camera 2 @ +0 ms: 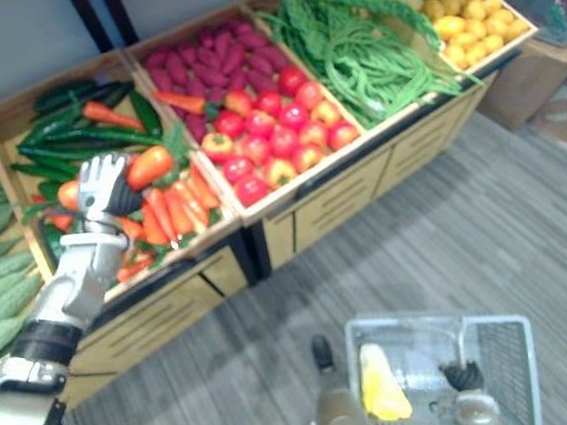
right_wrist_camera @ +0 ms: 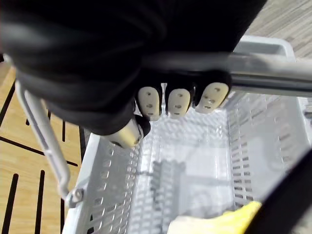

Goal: Pick vegetable in the basket

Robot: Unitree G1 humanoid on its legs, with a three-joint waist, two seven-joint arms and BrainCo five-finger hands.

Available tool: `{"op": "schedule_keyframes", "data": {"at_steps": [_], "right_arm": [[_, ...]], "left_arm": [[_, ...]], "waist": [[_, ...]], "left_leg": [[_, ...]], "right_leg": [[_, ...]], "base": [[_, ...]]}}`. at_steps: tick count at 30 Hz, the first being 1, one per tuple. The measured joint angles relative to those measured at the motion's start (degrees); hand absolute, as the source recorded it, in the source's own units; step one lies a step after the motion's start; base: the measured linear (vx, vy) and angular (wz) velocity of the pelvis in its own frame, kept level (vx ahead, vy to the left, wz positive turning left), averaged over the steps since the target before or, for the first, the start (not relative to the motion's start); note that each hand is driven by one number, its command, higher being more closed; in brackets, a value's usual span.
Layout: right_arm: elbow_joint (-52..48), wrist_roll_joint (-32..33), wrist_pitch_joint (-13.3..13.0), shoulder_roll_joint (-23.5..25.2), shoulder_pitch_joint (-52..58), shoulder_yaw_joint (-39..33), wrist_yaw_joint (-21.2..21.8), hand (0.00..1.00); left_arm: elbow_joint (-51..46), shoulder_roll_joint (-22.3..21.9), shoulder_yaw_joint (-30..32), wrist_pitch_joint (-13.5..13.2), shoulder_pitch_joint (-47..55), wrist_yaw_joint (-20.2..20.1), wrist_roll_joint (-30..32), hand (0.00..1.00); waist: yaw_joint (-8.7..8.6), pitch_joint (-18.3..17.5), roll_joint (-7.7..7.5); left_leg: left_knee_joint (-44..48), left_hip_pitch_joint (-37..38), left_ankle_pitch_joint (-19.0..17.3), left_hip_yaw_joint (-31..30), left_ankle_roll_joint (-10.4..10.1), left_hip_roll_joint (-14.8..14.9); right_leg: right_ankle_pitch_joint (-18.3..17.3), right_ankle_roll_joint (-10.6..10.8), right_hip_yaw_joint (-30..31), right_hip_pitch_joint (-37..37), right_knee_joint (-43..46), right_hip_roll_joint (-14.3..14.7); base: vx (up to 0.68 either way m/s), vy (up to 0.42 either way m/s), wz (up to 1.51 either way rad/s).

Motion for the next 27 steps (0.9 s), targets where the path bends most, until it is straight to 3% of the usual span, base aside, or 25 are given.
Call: {"op": "schedule_keyframes", "data": {"at_steps": [5,10,17,22,27], "right_arm": [[-4.67,-4.62,0.57,-8.08,-0.25,-0.05,0.94,1.0],[-11.69,-7.56,-0.05,-15.86,-1.72,2.07,2.04,1.0],[-21.92,-9.06,-0.22,-21.01,-2.24,11.31,4.65,1.0],[-27.03,-9.06,-0.55,-25.3,-6.11,19.68,6.75,1.0],[-29.25,-9.05,-2.51,-28.21,-11.51,29.69,9.97,1.0]], "left_arm": [[-6.33,0.07,-4.08,-3.0,3.01,-1.01,-0.02,1.0],[-12.14,0.13,-11.05,-7.09,3.52,-2.54,-0.32,1.0],[-17.89,-1.37,-20.83,-10.45,2.56,-5.37,-2.63,1.0],[-18.84,-5.5,-29.11,-12.53,-0.96,-7.53,-5.78,1.0],[-18.82,-9.95,-35.38,-14.19,-2.26,-9.33,-7.65,1.0]], "waist": [[0.99,-1.2,-0.27],[0.92,-2.0,-0.34],[0.68,-3.36,-0.41],[0.44,-3.64,0.05],[0.23,-3.9,0.54]], "left_leg": [[1.14,2.06,-1.18,3.19,0.22,0.16],[2.03,5.36,-3.58,8.85,0.02,0.35],[1.84,9.75,-5.14,16.47,-0.8,0.99],[1.86,11.12,-5.52,19.64,-1.45,1.43],[1.89,11.6,-5.62,21.67,-1.67,1.6]], "right_leg": [[0.47,0.83,3.1,0.3,0.02,0.82],[1.33,1.5,8.32,0.36,0.03,2.05],[1.53,1.72,13.5,0.56,0.25,4.37],[1.5,1.7,15.31,0.38,0.44,5.55],[1.29,1.38,16.25,-0.39,0.49,6.18]], "base": [[0.0,-0.017,-0.32],[0.01,0.021,-0.58],[0.02,0.003,-0.48],[0.0,-0.058,-0.22],[0.0,-0.056,-0.14]]}}
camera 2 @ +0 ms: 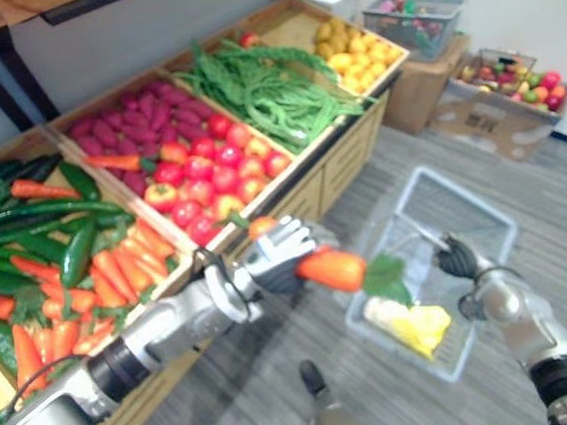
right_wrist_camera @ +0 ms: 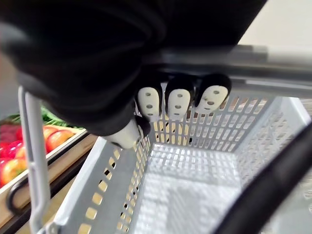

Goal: Pick vegetable in the basket

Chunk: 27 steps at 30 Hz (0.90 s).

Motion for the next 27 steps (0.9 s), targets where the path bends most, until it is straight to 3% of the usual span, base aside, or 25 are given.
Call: {"op": "schedule_keyframes", "data": {"at_steps": [7,9,16,27], "right_arm": [[-4.67,0.08,-1.92,-5.77,-7.47,10.02,3.14,1.0],[-4.55,0.09,-1.86,-7.85,-11.8,13.54,4.45,1.0],[-9.03,2.08,-1.7,-13.44,-18.61,18.61,6.98,1.0],[-17.85,6.52,-1.78,-16.13,-24.12,27.71,13.02,1.0]], "left_arm": [[0.18,-2.34,-4.59,-0.41,-0.03,-1.87,-0.82,1.0],[0.72,-3.56,-4.93,-0.45,-0.04,-2.91,-2.26,1.0],[0.84,-7.4,-6.58,-0.55,-0.01,-4.35,-2.27,1.0],[4.57,-13.02,-7.35,-0.52,0.03,-6.53,-2.27,1.0]], "waist": [[-1.47,-0.45,1.06],[-2.49,-0.41,1.85],[-3.25,-0.81,3.57],[-4.6,-0.86,3.63]], "left_leg": [[0.0,0.48,-0.06,3.66,-0.32,-0.13],[0.0,1.02,-0.04,4.86,-0.35,0.03],[-0.06,1.34,0.29,6.91,-0.79,-0.07],[-0.4,1.81,1.54,9.18,-1.65,0.32]], "right_leg": [[-0.02,-0.1,1.86,-1.68,0.74,0.95],[-0.02,-0.1,1.82,-1.71,1.13,1.33],[-0.29,-0.35,2.97,-3.02,2.13,2.23],[-1.1,-1.0,2.16,-4.72,3.66,3.51]], "base": [[0.02,-0.039,-0.18],[0.02,-0.029,-0.12],[-0.01,-0.048,-0.13],[-0.02,-0.065,-0.09]]}}
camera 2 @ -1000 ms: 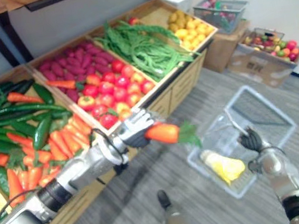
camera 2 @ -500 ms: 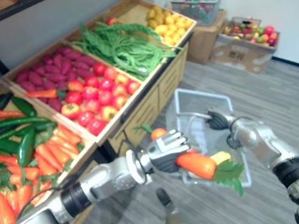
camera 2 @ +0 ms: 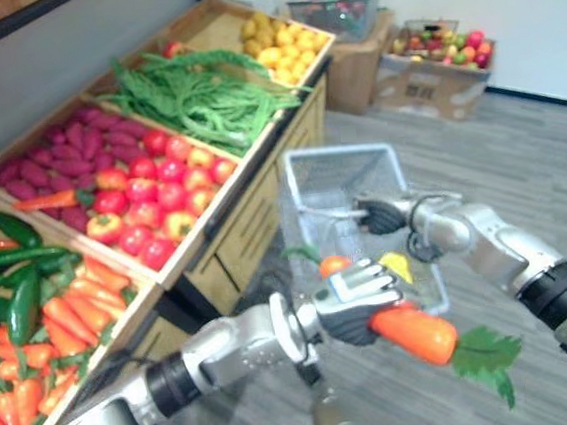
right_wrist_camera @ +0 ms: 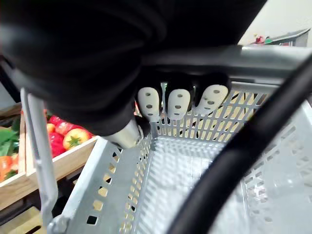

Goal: Pick vegetable in the basket

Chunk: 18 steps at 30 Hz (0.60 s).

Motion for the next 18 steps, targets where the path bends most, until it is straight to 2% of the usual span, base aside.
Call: {"op": "schedule_keyframes", "data": {"at_steps": [4,6,11,18], "right_arm": [[-2.27,0.81,0.01,-0.34,-0.31,1.83,1.18,1.0],[-3.51,1.97,0.05,-0.34,-1.66,3.75,2.22,1.0],[-7.1,3.18,0.24,-0.49,-3.69,6.15,3.09,1.0],[-12.03,7.07,0.31,-0.42,-7.41,6.85,3.66,1.0]], "left_arm": [[2.77,-1.21,-0.04,0.22,0.0,-0.26,0.0,1.0],[4.29,-1.69,-0.03,0.59,0.0,-0.4,0.02,1.0],[8.65,-4.85,0.55,1.08,0.01,-1.23,0.24,1.0],[18.19,-9.13,4.68,3.73,0.01,-1.17,1.27,1.0]], "waist": [[-0.38,-0.06,0.09],[-1.13,-0.11,0.15],[-1.31,-0.19,0.28],[-1.33,-0.21,0.26]], "left_leg": [[-0.56,0.47,0.29,0.54,-0.2,-0.1],[-0.75,0.49,0.42,0.79,-0.24,-0.14],[-0.78,0.69,0.56,2.07,-0.37,-0.12],[-1.1,1.12,1.02,2.98,-0.65,-0.35]], "right_leg": [[-0.03,-0.06,0.17,-0.02,0.2,0.36],[-0.05,-0.1,0.35,-0.24,0.3,0.58],[0.03,-0.04,1.2,-0.86,0.75,1.4],[-0.23,-0.34,2.09,-1.46,1.51,2.16]], "base": [[0.0,-0.034,-0.07],[0.01,-0.027,-0.09],[0.01,-0.024,-0.12],[-0.01,-0.034,-0.08]]}}
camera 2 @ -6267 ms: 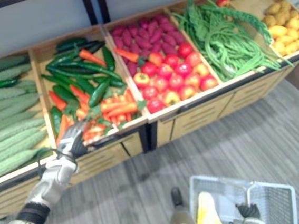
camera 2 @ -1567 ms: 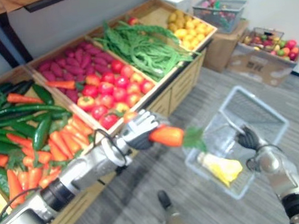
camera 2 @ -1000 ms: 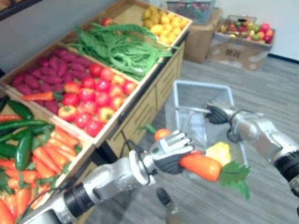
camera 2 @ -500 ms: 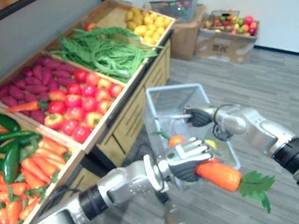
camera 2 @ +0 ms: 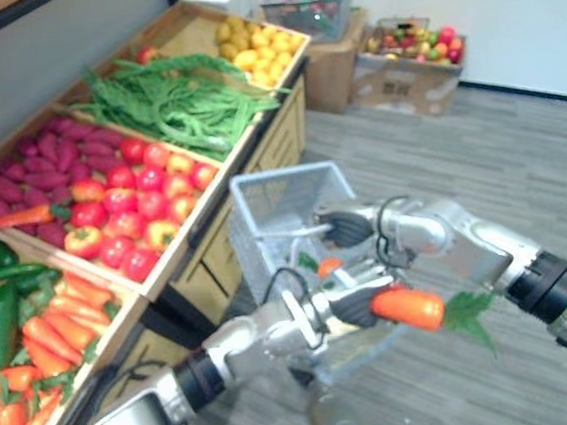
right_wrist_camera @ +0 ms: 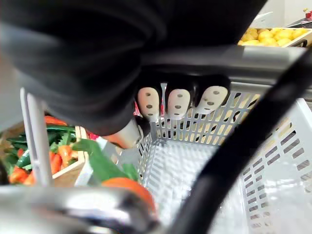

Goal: Pick vegetable in the basket

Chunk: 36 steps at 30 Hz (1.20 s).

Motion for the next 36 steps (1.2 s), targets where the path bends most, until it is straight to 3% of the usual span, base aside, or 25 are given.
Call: {"op": "schedule_keyframes", "data": {"at_steps": [12,23,24,31,36], "right_arm": [[-2.09,2.74,0.62,0.21,-5.47,6.11,0.39,1.0],[-2.34,5.25,1.52,0.15,-8.38,7.97,1.01,1.0],[-2.34,5.68,1.52,0.15,-8.38,7.97,1.01,1.0],[-2.49,6.79,1.55,0.07,-8.38,7.98,1.2,1.0],[-2.61,6.81,2.05,0.07,-7.87,7.58,1.47,1.0]], "left_arm": [[10.13,-3.94,5.17,3.22,-0.04,1.29,6.08,1.0],[14.83,-2.26,7.97,4.77,-0.99,2.15,9.98,1.0],[15.34,-2.02,8.08,5.18,-1.31,2.15,11.13,0.0],[18.07,-1.73,10.67,7.21,-2.22,2.15,13.42,0.0],[20.14,-3.84,14.76,11.04,-2.41,2.15,14.96,0.0]], "waist": [[0.0,-0.05,-0.8],[0.19,0.14,-1.54],[0.19,0.17,-1.59],[0.25,0.79,-2.53],[0.33,0.96,-2.79]], "left_leg": [[-0.68,0.84,0.46,2.84,-0.32,-0.26],[-0.67,1.22,0.51,3.85,-0.42,0.31],[-0.66,1.22,0.51,3.85,-0.42,0.33],[-0.61,1.23,0.51,3.86,-0.42,0.37],[-0.59,1.22,0.51,3.85,-0.41,0.43]], "right_leg": [[-0.2,-0.25,1.61,-1.33,1.2,1.8],[-0.11,-0.13,1.52,-1.23,1.2,2.49],[-0.08,-0.09,1.48,-1.23,1.2,2.49],[-0.05,-0.11,1.43,-1.18,1.19,2.46],[0.13,-0.35,1.33,-1.1,1.19,2.4]], "base": [[0.0,-0.033,-0.13],[0.01,-0.015,-0.03],[0.0,0.0,0.0],[0.0,0.0,0.0],[0.0,-0.006,0.01]]}}
